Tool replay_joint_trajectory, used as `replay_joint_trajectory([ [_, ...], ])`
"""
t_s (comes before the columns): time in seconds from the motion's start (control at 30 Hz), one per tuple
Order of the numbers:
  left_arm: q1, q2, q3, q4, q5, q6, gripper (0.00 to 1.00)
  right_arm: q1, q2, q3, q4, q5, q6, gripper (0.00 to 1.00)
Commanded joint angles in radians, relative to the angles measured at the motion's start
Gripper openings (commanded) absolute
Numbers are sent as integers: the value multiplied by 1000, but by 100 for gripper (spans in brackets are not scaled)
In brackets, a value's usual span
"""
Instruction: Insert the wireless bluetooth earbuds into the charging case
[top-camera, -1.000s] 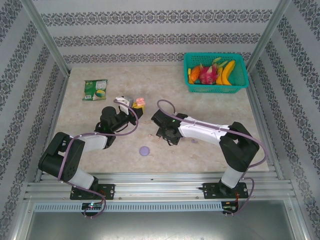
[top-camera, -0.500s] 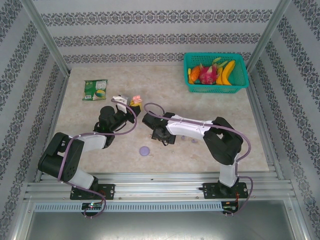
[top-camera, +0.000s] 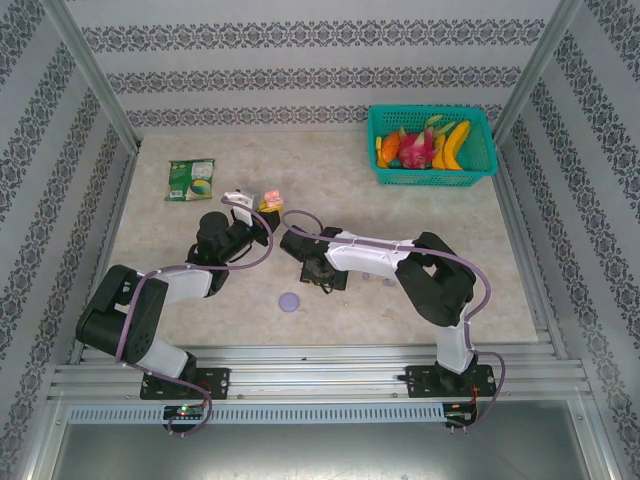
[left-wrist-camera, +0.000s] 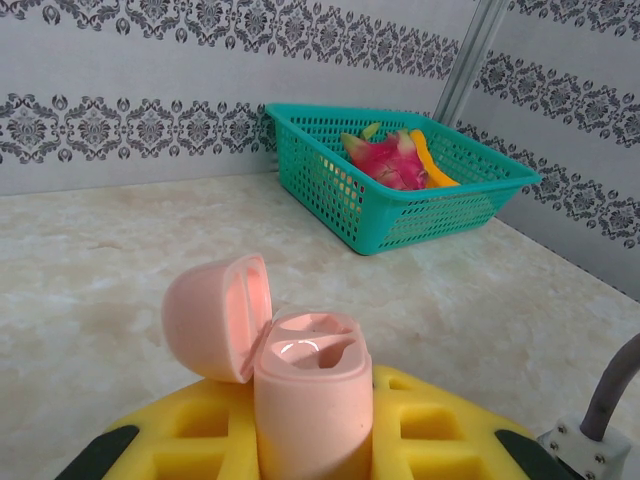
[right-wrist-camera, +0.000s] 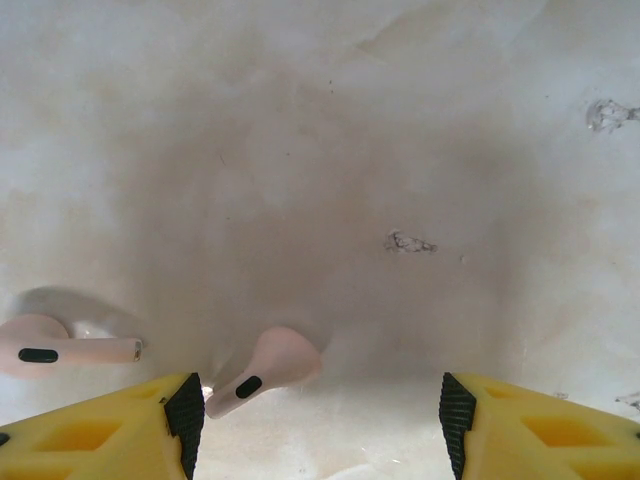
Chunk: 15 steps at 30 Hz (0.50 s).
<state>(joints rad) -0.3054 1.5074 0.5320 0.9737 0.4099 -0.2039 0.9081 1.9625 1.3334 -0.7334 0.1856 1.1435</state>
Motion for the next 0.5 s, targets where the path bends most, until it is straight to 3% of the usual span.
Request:
replay_joint_trajectory([
  [0.0,14,-26,5,59,11,-12,0,11,16,12,-31,2,-19,65],
  [0.47,13,-17,15,66,16,-28,0,9,-52,-76,-25,21,-17,65],
])
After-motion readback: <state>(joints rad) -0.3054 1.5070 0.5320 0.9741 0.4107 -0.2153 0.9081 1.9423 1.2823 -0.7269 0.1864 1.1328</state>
